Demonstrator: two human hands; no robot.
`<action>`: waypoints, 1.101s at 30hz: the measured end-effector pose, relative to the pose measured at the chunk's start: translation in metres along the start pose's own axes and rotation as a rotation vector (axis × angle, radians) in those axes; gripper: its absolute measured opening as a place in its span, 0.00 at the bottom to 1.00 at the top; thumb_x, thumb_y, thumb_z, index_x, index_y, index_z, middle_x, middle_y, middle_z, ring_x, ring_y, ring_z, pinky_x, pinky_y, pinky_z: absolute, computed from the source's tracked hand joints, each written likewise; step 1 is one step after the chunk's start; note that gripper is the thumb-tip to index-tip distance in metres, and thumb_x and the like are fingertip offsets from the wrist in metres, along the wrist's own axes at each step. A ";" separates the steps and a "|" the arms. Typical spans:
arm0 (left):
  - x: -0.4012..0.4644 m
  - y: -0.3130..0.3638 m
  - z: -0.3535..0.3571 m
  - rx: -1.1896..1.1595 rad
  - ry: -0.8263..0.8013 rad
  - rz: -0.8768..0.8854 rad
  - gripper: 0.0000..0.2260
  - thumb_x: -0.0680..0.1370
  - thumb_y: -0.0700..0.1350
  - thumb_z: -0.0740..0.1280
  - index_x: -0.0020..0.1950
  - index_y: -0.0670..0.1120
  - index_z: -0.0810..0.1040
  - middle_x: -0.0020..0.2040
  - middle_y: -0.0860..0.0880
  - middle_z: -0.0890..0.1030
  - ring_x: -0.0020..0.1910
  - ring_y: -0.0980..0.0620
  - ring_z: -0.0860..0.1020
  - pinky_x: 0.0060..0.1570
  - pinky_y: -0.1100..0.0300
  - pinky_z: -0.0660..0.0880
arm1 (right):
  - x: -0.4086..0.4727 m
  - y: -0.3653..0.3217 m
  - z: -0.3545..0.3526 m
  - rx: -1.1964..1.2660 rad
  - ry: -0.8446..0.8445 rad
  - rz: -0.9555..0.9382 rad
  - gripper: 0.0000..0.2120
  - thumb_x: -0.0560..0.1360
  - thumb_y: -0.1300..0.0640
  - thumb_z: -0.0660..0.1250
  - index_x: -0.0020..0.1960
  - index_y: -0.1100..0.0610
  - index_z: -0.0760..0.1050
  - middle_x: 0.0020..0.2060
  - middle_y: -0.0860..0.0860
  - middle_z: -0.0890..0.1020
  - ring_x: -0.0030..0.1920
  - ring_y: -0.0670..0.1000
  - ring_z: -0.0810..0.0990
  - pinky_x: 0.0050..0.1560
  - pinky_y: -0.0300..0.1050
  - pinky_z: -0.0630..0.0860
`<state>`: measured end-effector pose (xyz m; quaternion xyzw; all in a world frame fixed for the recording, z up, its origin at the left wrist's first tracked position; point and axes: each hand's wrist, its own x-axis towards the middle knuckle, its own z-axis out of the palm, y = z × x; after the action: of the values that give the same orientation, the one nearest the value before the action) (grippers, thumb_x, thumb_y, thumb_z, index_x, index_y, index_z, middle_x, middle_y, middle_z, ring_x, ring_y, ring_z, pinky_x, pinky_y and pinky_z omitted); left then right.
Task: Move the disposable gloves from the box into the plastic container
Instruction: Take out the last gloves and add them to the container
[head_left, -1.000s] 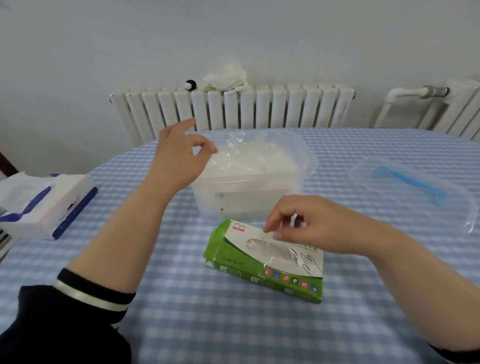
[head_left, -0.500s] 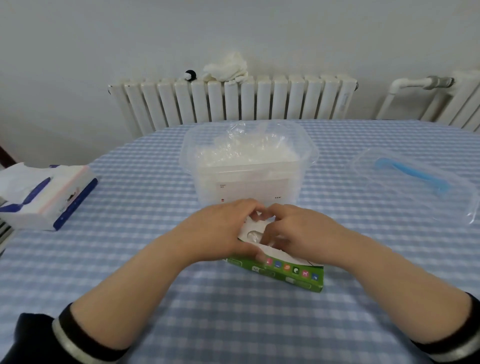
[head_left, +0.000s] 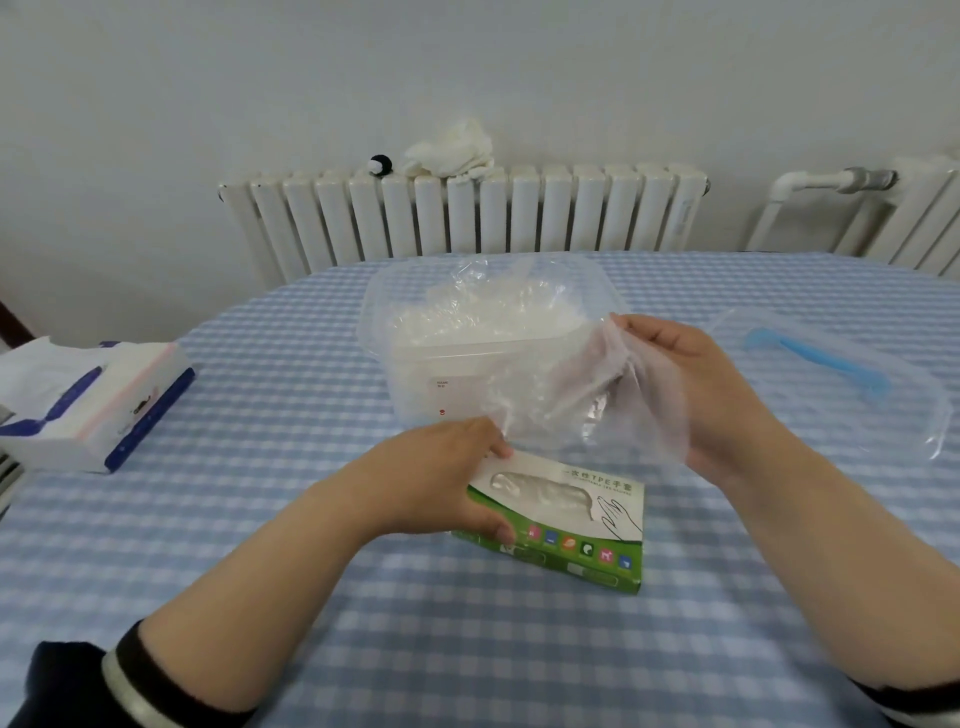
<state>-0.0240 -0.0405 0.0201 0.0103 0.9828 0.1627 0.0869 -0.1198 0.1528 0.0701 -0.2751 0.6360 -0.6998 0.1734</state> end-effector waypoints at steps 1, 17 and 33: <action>0.000 -0.003 -0.004 -0.099 -0.037 -0.006 0.33 0.67 0.63 0.75 0.68 0.59 0.66 0.56 0.70 0.68 0.56 0.64 0.71 0.55 0.64 0.71 | 0.000 -0.002 -0.001 0.067 -0.019 0.037 0.09 0.73 0.58 0.66 0.35 0.56 0.82 0.31 0.50 0.83 0.32 0.47 0.81 0.33 0.37 0.78; 0.019 0.032 -0.068 -0.984 0.665 -0.056 0.06 0.78 0.46 0.68 0.43 0.49 0.83 0.33 0.55 0.82 0.35 0.59 0.78 0.40 0.65 0.74 | -0.003 0.011 0.004 0.589 -0.131 0.616 0.22 0.77 0.49 0.59 0.35 0.62 0.81 0.30 0.55 0.81 0.26 0.50 0.80 0.22 0.40 0.77; 0.088 -0.010 -0.091 0.011 0.655 -0.380 0.24 0.79 0.46 0.60 0.74 0.47 0.59 0.45 0.50 0.76 0.44 0.46 0.74 0.49 0.52 0.66 | 0.093 -0.014 0.036 -0.965 -0.226 -0.068 0.13 0.80 0.50 0.64 0.62 0.51 0.77 0.61 0.49 0.80 0.60 0.50 0.78 0.62 0.44 0.72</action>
<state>-0.1262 -0.0744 0.0873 -0.2244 0.9438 0.1329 -0.2032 -0.1696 0.0711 0.1002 -0.4188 0.8554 -0.2965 0.0713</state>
